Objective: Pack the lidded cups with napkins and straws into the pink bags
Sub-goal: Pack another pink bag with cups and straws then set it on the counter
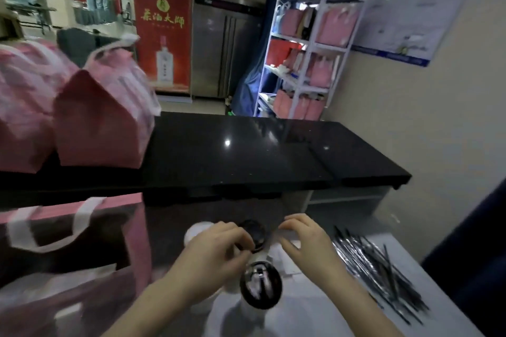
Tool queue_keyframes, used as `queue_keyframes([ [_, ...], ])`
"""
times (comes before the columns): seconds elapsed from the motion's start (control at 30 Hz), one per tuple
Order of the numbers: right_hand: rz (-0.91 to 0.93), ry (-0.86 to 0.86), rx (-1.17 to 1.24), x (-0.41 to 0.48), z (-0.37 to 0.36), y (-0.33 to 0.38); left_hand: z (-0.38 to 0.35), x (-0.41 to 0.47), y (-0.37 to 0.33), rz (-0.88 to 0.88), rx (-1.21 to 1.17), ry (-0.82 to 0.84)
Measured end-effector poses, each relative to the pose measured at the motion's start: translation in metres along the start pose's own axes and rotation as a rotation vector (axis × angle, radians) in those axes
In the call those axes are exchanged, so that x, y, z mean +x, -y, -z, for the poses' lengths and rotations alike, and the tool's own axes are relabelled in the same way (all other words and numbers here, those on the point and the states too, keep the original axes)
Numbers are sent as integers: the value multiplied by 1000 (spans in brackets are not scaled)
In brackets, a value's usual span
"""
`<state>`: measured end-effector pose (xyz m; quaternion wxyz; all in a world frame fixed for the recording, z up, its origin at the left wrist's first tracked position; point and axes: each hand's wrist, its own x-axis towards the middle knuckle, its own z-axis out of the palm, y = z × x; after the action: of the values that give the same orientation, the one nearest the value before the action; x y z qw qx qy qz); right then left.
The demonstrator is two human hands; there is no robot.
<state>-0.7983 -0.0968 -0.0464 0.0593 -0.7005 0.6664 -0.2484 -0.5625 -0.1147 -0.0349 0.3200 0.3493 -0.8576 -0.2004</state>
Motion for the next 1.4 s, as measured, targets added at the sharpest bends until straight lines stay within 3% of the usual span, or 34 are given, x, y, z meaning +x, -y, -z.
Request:
queue_keyframes([
  [0.2, -342, 69, -66, -45, 27, -159, -144, 97, -32, -29, 1, 276],
  [0.4, -604, 115, -162, -72, 34, -268, -264, 164, -54, -38, 83, 514],
  [0.53, -677, 186, -199, -81, 26, -312, -321, 192, -63, -47, 145, 613],
  [0.67, -679, 140, -198, -85, 10, -335, -367, 212, -65, -61, 220, 666],
  [1.0, -662, -32, -114, -92, -6, -355, -418, 237, -58, -181, 366, 606],
  [1.2, -558, -32, -145, -94, -4, -360, -413, 235, -60, -266, 309, 553],
  [1.4, -579, -96, 2, -98, 9, -355, -400, 228, -63, -293, 240, 419],
])
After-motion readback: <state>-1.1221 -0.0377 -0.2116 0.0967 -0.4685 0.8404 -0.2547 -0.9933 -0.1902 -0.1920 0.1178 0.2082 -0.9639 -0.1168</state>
